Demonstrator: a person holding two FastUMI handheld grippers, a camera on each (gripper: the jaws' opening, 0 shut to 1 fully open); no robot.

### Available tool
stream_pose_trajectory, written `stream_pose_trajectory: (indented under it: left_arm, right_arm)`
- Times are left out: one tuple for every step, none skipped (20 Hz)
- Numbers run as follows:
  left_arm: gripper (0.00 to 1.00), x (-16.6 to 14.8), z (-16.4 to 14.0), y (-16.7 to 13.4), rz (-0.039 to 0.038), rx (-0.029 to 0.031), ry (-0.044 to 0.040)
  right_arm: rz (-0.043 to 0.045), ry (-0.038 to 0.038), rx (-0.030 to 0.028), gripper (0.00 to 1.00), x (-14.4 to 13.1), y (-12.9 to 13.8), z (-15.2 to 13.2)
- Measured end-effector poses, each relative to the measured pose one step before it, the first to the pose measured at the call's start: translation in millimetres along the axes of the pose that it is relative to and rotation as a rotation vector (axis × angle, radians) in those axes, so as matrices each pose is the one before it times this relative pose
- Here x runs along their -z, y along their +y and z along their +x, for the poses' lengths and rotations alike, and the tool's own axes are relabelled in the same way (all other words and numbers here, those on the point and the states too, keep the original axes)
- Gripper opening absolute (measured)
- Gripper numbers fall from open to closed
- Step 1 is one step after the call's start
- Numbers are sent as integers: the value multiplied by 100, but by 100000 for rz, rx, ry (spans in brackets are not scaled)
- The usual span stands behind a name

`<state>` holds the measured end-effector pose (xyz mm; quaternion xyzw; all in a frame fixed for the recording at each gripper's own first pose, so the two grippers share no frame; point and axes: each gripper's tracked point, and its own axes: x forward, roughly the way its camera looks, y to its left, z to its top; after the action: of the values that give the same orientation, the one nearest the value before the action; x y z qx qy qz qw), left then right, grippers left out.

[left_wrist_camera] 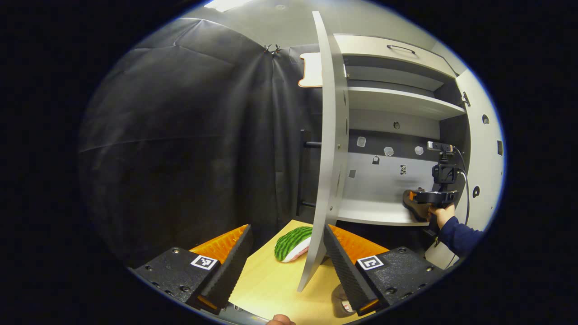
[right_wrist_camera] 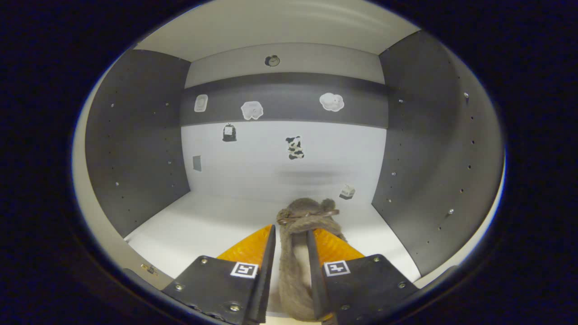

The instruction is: Grab one shoe with the right hand and put it into the shoe cabinet, grab the other shoe with the left hand and put it into the shoe cabinet; then close the right door with the right hand and the left door with the left hand.

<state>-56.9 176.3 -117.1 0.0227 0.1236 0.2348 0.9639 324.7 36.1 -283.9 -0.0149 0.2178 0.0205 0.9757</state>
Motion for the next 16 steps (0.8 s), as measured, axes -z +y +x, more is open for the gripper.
stream_pose_trajectory:
  left_arm:
    - [94, 26, -173, -178, 20, 566, -336]
    - [94, 58, -200, -139, 76, 596, -132]
    - [94, 53, -221, -173, -23, 712, -61]
    - [94, 145, -203, -259, -135, 939, 66]
    - [94, 250, -256, -329, -165, 1095, 517]
    - [97, 488, -315, -383, -66, 1199, 1032]
    - [94, 467, -237, -358, 22, 1362, 970]
    - [94, 469, -237, -447, 115, 1504, 977]
    - [94, 551, -141, -490, 374, 1771, 1381]
    - [94, 688, -127, -505, 452, 1955, 1462]
    - [94, 488, 37, -545, 943, 2209, 787]
    - [97, 710, 118, -405, 1079, 1771, 1246]
    - [94, 747, 177, -430, 985, 1762, 1328]
    - [94, 832, 236, -422, 1108, 1854, 1832]
    - [97, 997, 314, -456, 1215, 1682, 2313]
    - [94, 1100, 480, -463, 2175, 1148, 2955]
  right_arm:
    - [-456, -564, 114, 42, -195, -25, -593]
    - [-583, -1599, 340, 47, -442, -75, -673]
    - [-604, -1427, -207, 47, -397, 47, -876]
    - [-174, -1352, -748, 46, -493, 131, -1020]
    - [153, -1603, -730, 44, -582, 60, -1160]
    - [540, -1847, -946, 44, -748, 123, -1293]
    - [877, -1912, -1201, 44, -794, 179, -1379]
    - [954, -2095, -928, 47, -1001, 128, -1465]
    - [669, -2397, -1062, 47, -1044, 133, -1498]
    - [716, -2659, -771, 43, -1246, 180, -1560]
    - [545, -2294, -832, 43, -1110, 103, -1550]
    - [481, -2050, -815, 43, -1036, 168, -1493]
    - [200, -1813, -770, 43, -1059, 93, -1492]
    - [-145, -2213, -289, 43, -1197, 49, -1459]
    - [-380, -2055, -320, 43, -937, -40, -1486]
    - [-697, -1432, -98, 43, -842, -45, -1586]
